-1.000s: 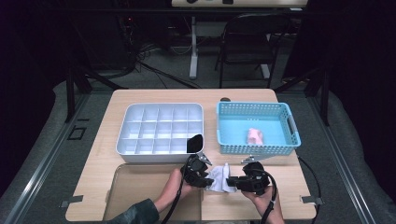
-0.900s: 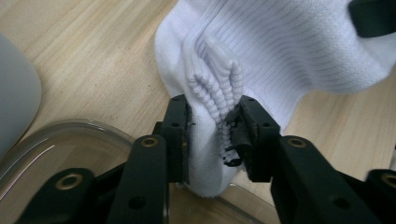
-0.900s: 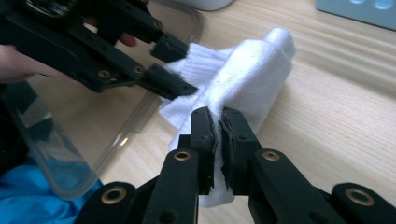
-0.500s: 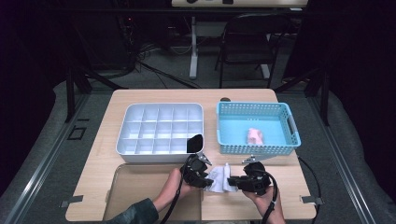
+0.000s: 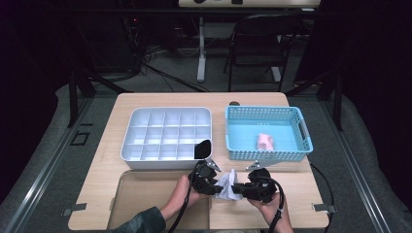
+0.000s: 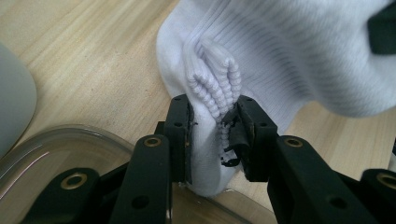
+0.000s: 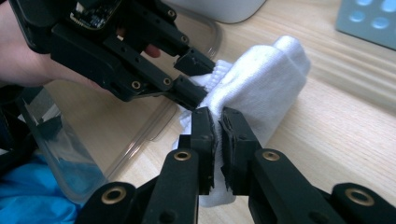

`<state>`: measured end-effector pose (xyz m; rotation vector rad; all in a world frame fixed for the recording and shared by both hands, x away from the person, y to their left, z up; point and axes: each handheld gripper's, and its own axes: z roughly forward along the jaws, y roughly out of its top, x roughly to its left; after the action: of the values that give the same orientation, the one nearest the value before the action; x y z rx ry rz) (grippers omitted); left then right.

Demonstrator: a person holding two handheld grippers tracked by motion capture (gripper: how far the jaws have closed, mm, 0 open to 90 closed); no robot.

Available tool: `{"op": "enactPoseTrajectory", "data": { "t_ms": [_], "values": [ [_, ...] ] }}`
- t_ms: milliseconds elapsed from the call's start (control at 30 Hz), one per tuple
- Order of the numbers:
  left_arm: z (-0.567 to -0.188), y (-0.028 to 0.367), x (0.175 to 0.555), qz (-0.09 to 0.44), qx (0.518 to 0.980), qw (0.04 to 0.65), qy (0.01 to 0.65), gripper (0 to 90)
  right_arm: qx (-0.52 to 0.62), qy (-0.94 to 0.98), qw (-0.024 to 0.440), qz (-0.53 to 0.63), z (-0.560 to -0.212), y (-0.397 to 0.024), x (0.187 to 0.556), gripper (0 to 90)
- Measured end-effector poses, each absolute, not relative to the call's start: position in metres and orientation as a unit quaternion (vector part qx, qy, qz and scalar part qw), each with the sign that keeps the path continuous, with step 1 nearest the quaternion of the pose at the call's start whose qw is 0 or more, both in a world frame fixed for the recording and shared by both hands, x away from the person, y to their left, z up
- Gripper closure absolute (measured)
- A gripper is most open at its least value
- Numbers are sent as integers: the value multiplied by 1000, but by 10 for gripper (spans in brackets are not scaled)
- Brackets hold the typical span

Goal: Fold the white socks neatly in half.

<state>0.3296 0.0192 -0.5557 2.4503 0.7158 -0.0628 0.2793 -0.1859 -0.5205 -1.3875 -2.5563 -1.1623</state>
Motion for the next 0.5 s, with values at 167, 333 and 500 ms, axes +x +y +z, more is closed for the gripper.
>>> {"op": "enactPoseTrajectory", "data": {
  "t_ms": [167, 333, 500],
  "values": [
    [-556, 19, 330, -24, 918, 291, 268, 687, -431, -827, 15, -360, -525, -176, 280, 842],
    [-556, 20, 331, -27, 919, 290, 266, 672, -425, -845, 12, -326, -535, -166, 282, 843],
    [-552, 22, 332, -32, 923, 280, 264, 597, -425, -847, 14, -318, -541, -166, 283, 843]
  ]
}}
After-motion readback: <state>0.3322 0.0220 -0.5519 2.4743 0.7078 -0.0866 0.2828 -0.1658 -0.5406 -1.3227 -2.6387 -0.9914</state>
